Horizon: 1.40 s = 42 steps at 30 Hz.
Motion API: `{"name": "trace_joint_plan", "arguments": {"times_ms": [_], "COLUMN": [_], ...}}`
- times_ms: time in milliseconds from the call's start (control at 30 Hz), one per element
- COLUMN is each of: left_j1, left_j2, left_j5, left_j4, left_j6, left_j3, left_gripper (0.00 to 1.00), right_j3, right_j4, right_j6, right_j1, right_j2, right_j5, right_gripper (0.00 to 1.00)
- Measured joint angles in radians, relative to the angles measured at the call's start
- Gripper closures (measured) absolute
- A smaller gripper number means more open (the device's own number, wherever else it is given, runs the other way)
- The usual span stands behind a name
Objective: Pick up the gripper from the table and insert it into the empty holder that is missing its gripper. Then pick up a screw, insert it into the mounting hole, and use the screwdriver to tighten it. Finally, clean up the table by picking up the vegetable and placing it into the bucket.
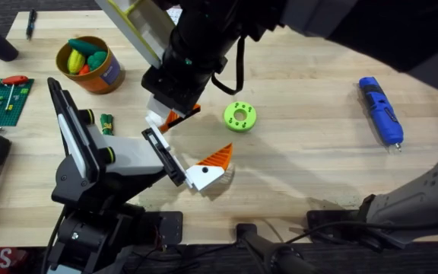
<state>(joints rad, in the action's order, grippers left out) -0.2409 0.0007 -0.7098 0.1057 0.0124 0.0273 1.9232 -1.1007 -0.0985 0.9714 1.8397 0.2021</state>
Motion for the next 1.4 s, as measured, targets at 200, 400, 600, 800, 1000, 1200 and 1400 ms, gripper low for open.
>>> {"name": "trace_joint_plan", "arguments": {"times_ms": [200, 400, 600, 800, 1000, 1200, 1400], "left_j1": [0.0, 0.0, 0.0, 0.0, 0.0, 0.0, 0.0], "left_j2": [0.0, 0.0, 0.0, 0.0, 0.0, 0.0, 0.0], "left_j5": [-0.001, -0.001, -0.001, -0.001, -0.001, -0.001, -0.001], "left_j4": [-0.001, -0.001, -0.001, -0.001, -0.001, -0.001, -0.001], "left_j6": [0.003, 0.003, 0.003, 0.003, 0.003, 0.003, 0.003], "left_j3": [0.0, 0.0, 0.0, 0.0, 0.0, 0.0, 0.0], "left_gripper": [0.015, 0.015, 0.015, 0.015, 0.015, 0.015, 0.015], "right_j3": [0.0, 0.0, 0.0, 0.0, 0.0, 0.0, 0.0], "right_j4": [-0.004, 0.005, 0.009, 0.008, 0.008, 0.007, -0.006], "right_j6": [0.001, 0.001, 0.001, 0.0, 0.0, 0.0, 0.0], "right_j1": [-0.004, -0.015, -0.02, -0.011, -0.003, -0.003, -0.003], "right_j2": [0.0, 0.0, 0.0, 0.0, 0.0, 0.0, 0.0], "right_j5": [-0.009, -0.031, -0.033, -0.028, -0.028, -0.028, -0.028], "right_gripper": [0.995, 0.995, 0.995, 0.995, 0.995, 0.995, 0.995]}}
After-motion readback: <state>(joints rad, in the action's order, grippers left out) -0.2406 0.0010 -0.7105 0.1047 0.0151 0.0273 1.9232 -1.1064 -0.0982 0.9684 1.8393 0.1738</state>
